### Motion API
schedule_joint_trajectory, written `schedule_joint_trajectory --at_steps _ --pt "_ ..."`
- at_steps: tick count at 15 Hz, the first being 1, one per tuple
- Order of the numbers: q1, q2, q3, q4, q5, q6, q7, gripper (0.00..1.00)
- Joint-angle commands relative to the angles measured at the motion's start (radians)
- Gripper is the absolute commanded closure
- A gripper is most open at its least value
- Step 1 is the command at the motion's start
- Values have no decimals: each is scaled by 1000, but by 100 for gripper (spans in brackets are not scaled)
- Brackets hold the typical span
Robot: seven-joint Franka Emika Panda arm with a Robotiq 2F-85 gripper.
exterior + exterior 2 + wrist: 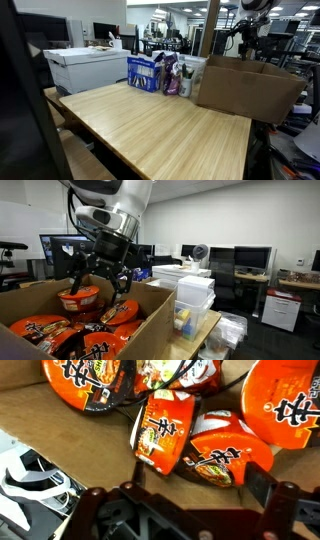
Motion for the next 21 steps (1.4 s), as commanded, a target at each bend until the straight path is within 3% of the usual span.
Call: schedule_joint_trajectory --at_steps 1,10,21 --pt "-33 -41 -5 -113 39 98 54 0" --pt "-64 -51 -22 -209 115 145 75 0" --pt "-66 -47 5 -289 65 255 184 0"
